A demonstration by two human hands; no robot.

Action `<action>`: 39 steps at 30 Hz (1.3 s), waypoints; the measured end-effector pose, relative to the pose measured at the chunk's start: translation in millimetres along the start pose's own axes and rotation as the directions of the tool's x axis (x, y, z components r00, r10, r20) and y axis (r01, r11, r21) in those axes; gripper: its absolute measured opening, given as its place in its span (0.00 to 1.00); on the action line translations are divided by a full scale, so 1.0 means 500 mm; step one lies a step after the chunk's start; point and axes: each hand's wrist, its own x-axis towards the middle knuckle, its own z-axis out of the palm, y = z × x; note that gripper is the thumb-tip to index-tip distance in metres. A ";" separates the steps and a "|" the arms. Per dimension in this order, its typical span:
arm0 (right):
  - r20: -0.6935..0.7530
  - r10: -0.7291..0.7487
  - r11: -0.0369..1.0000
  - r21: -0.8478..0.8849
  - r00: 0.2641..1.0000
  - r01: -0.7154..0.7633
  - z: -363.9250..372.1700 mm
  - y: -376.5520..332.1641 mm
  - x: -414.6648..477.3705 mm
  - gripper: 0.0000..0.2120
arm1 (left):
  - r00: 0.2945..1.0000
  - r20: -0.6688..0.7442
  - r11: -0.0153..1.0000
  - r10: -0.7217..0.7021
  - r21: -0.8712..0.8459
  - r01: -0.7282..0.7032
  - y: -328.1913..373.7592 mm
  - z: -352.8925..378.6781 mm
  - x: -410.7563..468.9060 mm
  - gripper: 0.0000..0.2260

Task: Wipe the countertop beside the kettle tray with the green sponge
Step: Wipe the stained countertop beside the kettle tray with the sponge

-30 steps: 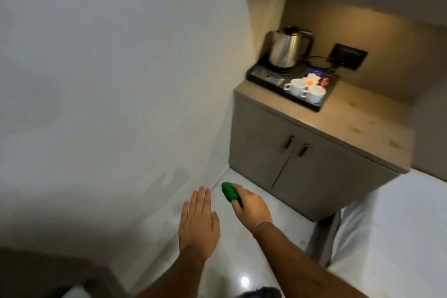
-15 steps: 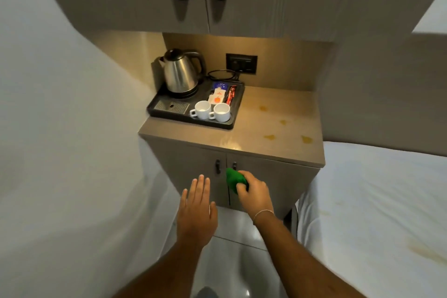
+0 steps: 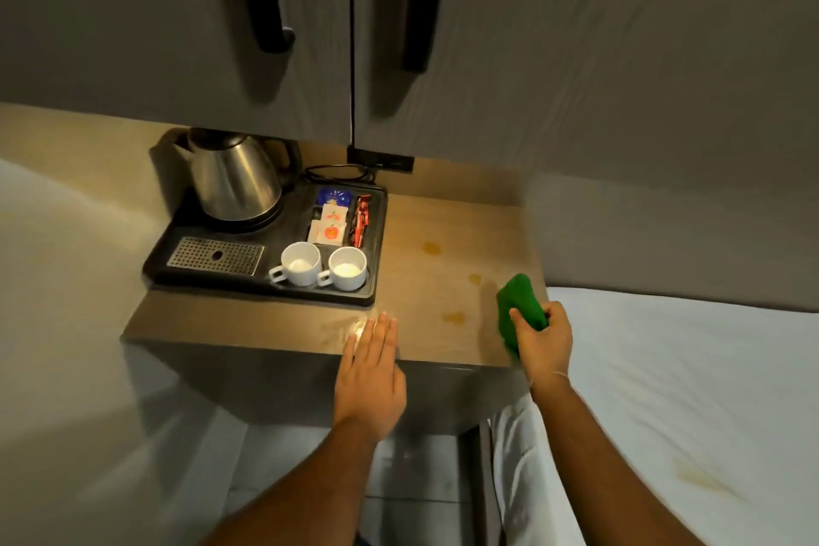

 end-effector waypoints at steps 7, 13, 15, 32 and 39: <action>0.355 -0.070 0.718 -0.631 0.932 0.294 0.053 0.090 0.062 0.36 | 0.993 0.111 0.998 0.024 0.063 -0.032 -0.035 0.041 0.056 0.39; 0.579 -0.221 0.566 -0.579 0.785 0.587 0.015 0.197 -0.030 0.47 | 0.985 0.173 0.999 0.002 0.047 -0.010 -0.044 0.072 0.071 0.42; 0.558 -0.197 0.579 -0.598 0.807 0.554 -0.036 0.219 -0.016 0.47 | 0.984 0.176 0.999 -0.003 0.044 -0.005 -0.041 0.076 0.069 0.45; 0.824 -0.273 0.436 -0.354 0.496 0.827 0.070 0.133 0.071 0.45 | 0.965 0.207 0.973 -0.162 0.196 0.122 -0.031 0.060 0.084 0.49; 0.611 -0.163 0.561 -0.589 0.775 0.582 0.179 0.002 0.207 0.34 | 0.963 0.206 0.981 -0.172 0.122 0.149 -0.030 0.057 0.082 0.54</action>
